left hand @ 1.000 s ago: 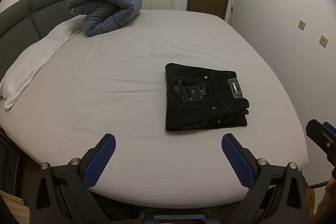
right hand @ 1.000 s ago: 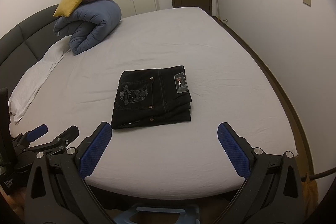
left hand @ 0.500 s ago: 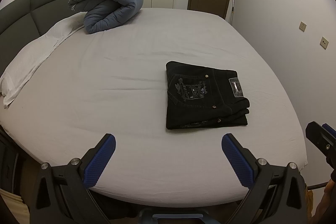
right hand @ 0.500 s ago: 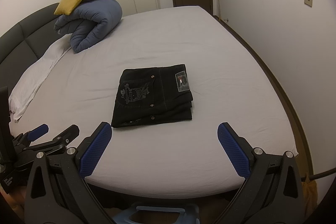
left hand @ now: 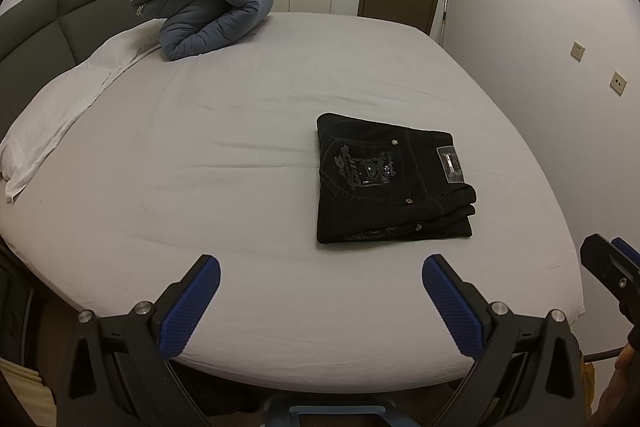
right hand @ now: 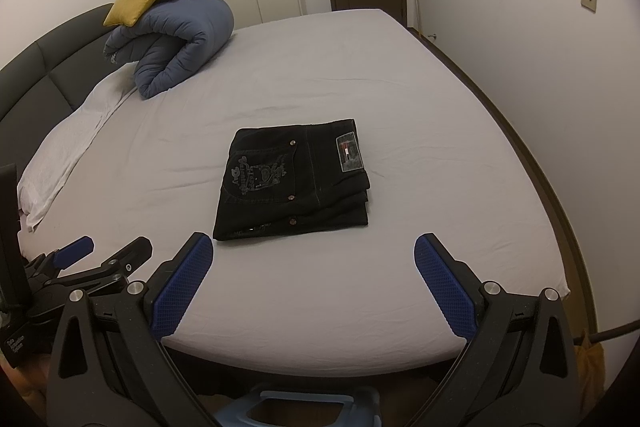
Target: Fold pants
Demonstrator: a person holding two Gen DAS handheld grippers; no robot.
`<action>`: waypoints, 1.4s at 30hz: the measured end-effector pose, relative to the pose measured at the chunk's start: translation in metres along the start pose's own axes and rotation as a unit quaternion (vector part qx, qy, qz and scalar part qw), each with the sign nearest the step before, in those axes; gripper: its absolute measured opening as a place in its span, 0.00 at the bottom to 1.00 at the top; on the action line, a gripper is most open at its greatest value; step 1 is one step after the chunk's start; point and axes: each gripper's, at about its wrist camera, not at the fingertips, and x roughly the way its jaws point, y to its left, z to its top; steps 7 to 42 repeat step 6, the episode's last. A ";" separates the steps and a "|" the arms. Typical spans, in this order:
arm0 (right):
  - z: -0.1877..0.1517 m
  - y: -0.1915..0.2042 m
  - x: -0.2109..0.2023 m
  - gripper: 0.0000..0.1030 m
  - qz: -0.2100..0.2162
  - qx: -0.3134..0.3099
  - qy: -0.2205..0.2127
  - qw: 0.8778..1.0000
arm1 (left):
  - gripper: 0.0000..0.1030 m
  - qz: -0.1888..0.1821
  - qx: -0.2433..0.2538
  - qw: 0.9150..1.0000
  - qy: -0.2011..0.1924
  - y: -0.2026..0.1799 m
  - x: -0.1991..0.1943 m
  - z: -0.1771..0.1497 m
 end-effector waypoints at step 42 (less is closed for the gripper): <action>0.000 0.000 0.001 1.00 0.000 -0.001 0.001 1.000 | 1.00 0.007 0.005 1.000 -0.004 -0.002 0.000 -0.002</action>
